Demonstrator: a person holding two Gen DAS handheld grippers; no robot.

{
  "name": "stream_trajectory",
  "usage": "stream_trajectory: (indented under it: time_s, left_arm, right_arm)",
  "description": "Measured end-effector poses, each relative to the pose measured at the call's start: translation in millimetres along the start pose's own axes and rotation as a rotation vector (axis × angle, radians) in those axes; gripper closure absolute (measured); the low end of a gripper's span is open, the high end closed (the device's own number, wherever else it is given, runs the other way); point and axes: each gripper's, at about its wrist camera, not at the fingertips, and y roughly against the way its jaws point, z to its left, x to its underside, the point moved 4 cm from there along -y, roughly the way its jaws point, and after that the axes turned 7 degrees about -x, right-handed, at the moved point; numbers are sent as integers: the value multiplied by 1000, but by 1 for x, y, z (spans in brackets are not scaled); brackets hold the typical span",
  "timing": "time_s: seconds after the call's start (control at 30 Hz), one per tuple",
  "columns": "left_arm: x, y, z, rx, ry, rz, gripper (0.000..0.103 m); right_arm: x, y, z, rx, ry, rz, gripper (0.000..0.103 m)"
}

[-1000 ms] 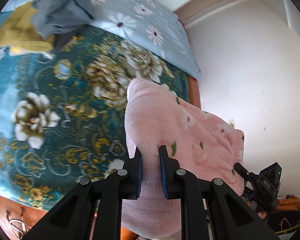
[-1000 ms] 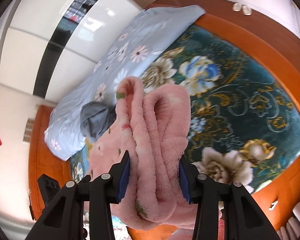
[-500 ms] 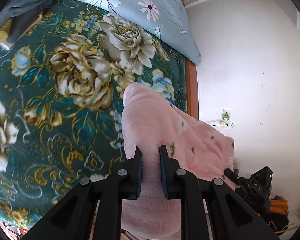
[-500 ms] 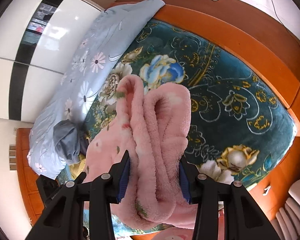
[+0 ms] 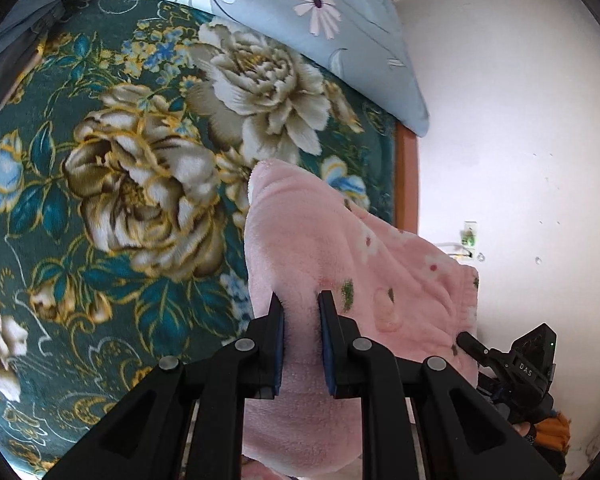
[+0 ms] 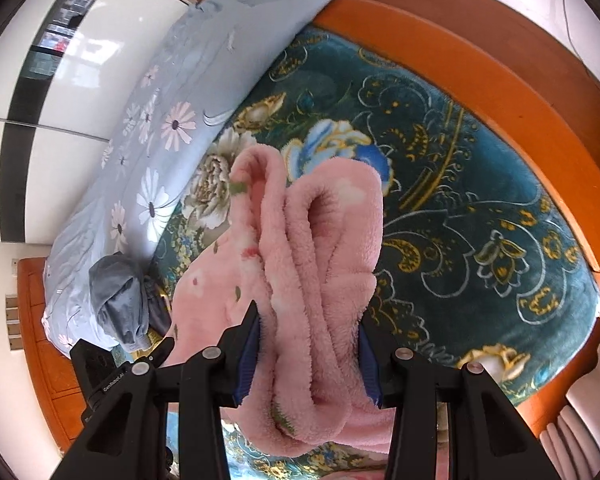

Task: Fold clothes
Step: 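Lift the folded pants with both grippers and carry them across the bed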

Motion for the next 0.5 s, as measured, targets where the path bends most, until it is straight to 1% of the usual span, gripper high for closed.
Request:
stream_trajectory:
  time_s: [0.17, 0.3, 0.4, 0.5]
  left_arm:
    - [-38, -13, -9, -40, 32, -20, 87]
    - [-67, -23, -27, -88, -3, -34, 87]
    - [-89, -33, -36, -125, -25, -53, 87]
    - [-100, -48, -32, -167, 0, -66, 87]
  right_arm:
    - [-42, -38, 6, -8, 15, 45, 57]
    - [-79, -57, 14, -22, 62, 44, 57]
    - [-106, -69, 12, -46, 74, 25, 57]
    - [-120, -84, 3, -46, 55, 28, 57]
